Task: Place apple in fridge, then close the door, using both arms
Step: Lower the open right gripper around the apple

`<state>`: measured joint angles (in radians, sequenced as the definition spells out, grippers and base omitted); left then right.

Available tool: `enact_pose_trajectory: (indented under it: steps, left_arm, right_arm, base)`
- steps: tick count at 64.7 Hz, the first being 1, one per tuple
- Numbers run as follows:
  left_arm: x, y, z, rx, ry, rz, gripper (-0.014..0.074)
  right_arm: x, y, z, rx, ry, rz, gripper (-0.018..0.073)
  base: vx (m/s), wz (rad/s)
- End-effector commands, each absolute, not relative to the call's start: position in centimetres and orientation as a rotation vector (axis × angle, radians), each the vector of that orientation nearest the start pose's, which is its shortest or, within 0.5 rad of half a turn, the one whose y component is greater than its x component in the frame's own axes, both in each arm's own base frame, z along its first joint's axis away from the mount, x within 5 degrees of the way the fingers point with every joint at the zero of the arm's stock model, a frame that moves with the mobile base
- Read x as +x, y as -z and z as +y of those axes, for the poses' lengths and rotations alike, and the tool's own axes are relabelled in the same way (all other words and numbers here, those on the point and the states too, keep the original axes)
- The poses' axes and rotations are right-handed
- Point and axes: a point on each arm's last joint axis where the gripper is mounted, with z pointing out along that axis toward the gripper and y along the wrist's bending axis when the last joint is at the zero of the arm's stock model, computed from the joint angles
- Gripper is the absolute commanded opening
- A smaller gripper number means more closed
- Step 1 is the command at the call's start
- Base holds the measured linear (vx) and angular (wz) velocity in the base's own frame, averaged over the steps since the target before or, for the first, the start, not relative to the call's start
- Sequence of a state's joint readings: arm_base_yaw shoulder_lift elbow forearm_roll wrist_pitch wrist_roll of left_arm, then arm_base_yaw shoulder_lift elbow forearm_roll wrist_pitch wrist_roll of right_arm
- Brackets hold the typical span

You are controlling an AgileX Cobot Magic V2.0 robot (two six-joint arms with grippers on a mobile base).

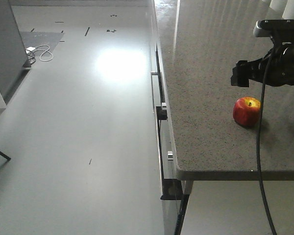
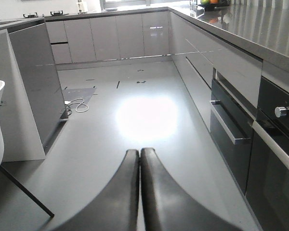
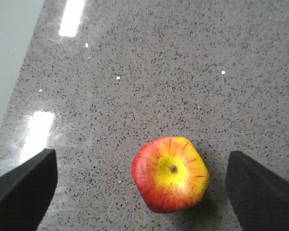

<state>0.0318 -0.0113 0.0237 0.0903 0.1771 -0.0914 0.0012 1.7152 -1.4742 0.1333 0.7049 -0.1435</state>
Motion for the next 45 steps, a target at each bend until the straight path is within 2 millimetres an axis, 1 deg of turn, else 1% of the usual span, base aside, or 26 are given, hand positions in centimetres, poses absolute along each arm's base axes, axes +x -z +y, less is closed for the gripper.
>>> enact_pose_trajectory:
  steps: [1,17,26,45]
  left_arm:
    - [5.5,-20.3,0.2,-0.039,-0.020,1.565,-0.0006]
    - [5.5,-20.3,0.2,-0.039,-0.020,1.565,-0.0006]
    - [5.5,-20.3,0.2,-0.039,-0.020,1.565,-0.0006]
    - [5.5,-20.3,0.2,-0.039,-0.020,1.565,-0.0006]
  right_arm:
    - [39.0,-33.5,0.7,-0.087,-0.068,2.315,0.0668]
    - [40.0,-31.6,0.4,-0.081,-0.039,2.366,0.0664]
    - [40.4,-30.9,0.2,-0.069,-0.010,2.378,0.0661]
    - [40.9,-29.8,0.1,-0.062,-0.004,2.405,0.0654]
  base:
    - [0.00,0.00]
    - [0.00,0.00]
    - [0.00,0.00]
    - [0.00,0.00]
